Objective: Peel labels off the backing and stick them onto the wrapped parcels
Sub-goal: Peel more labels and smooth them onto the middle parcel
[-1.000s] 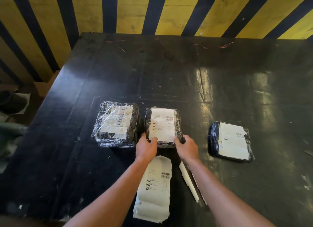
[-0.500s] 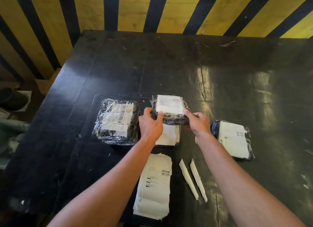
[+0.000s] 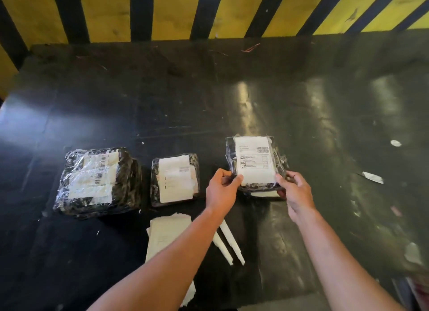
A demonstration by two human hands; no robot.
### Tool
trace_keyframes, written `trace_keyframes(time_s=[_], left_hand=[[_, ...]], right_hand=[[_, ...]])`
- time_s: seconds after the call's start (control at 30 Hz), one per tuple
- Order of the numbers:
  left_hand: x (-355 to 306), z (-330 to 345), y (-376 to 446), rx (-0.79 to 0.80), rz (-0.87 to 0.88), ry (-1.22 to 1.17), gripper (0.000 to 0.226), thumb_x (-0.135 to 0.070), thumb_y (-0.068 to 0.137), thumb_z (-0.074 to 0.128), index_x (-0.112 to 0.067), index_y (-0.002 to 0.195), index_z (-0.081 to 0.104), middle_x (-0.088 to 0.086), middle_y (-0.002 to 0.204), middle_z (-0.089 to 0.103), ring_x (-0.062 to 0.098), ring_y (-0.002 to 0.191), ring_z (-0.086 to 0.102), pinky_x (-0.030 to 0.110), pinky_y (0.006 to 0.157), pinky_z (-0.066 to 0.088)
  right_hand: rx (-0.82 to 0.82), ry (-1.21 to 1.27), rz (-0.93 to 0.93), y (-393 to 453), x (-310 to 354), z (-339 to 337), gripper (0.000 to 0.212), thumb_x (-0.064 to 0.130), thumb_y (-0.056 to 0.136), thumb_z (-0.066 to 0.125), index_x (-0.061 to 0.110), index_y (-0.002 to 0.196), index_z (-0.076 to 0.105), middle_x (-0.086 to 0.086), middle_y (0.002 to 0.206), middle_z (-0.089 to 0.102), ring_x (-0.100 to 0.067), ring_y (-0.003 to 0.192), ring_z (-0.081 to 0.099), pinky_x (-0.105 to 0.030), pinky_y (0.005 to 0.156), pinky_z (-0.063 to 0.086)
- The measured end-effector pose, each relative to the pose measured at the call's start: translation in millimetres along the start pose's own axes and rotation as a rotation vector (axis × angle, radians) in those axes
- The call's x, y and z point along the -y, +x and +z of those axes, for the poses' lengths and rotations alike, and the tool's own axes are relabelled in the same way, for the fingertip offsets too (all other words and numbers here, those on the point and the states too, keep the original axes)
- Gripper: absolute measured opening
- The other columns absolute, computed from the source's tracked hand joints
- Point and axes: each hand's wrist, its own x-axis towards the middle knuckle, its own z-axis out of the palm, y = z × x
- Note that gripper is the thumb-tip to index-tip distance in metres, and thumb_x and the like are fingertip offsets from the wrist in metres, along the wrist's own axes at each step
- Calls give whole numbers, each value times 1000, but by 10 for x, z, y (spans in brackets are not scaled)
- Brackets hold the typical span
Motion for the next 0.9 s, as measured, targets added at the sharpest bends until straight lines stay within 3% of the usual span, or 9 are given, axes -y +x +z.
trace_keyframes(time_s=[0.13, 0.23, 0.33, 0.43, 0.5, 0.57, 0.63, 0.73, 0.9], left_hand=[[85, 325, 31, 100, -46, 40, 17, -33, 101, 68, -25, 111, 57, -5, 133, 70, 10, 112, 66, 21, 87, 52], [168, 399, 38, 144, -64, 97, 29, -32, 100, 70, -24, 124, 54, -2, 142, 66, 15, 126, 64, 36, 106, 53], [222, 308, 8, 180, -43, 171, 46, -32, 100, 70, -23, 141, 50, -3, 149, 60, 16, 135, 58, 41, 115, 45], [298, 71, -62, 166, 10, 272, 50, -32, 100, 70, -26, 146, 51, -6, 144, 60, 14, 133, 58, 33, 110, 46], [381, -166, -147, 112, 49, 326, 39, -31, 100, 69, -29, 138, 58, -11, 132, 64, 7, 122, 62, 28, 104, 48], [504, -459, -273, 42, 76, 339, 30, -29, 100, 70, -30, 129, 63, -17, 120, 66, 1, 111, 63, 22, 97, 50], [658, -772, -435, -48, 72, 317, 25, -26, 100, 70, -31, 124, 66, -16, 115, 68, 0, 106, 64, 15, 86, 50], [943, -1264, -712, -219, 41, 300, 18, -22, 99, 71, -29, 116, 68, -13, 109, 69, 2, 102, 66, 15, 77, 50], [1474, -1863, -1071, -478, -100, 284, 15, -32, 94, 76, -26, 106, 69, -7, 99, 72, 7, 91, 69, 23, 74, 53]], right_hand=[[-30, 0, 25, 184, -144, -294, 19, 6, 92, 76, 22, 99, 69, -12, 117, 75, -29, 105, 71, -45, 99, 57], [-50, -84, 38, 288, -322, -380, 19, 13, 88, 80, 22, 104, 72, -10, 114, 78, -26, 103, 72, -45, 99, 57], [-108, -228, 8, 235, -324, -397, 41, 29, 89, 81, 23, 128, 71, -4, 126, 71, -24, 111, 69, -39, 103, 54], [-186, -479, -160, 55, -308, -373, 54, 43, 92, 74, 23, 141, 62, -10, 138, 50, -31, 113, 63, -47, 106, 52], [-250, -600, -369, -145, -344, -298, 49, 42, 92, 72, 25, 136, 60, -6, 131, 47, -32, 112, 62, -50, 95, 56], [-266, -630, -546, -398, -412, -177, 40, 35, 90, 72, 24, 127, 61, 1, 123, 48, -29, 107, 62, -45, 83, 58], [-191, -631, -629, -689, -505, -17, 32, 29, 89, 74, 22, 119, 64, 3, 115, 53, -20, 95, 62, -37, 77, 54], [52, -608, -619, -1101, -742, 265, 19, 23, 90, 75, 24, 107, 66, 7, 101, 62, -8, 83, 62, -27, 70, 54], [373, -650, -346, -1588, -1198, 755, 12, 30, 91, 79, 27, 91, 67, 10, 81, 70, -4, 73, 66, -14, 60, 50]])
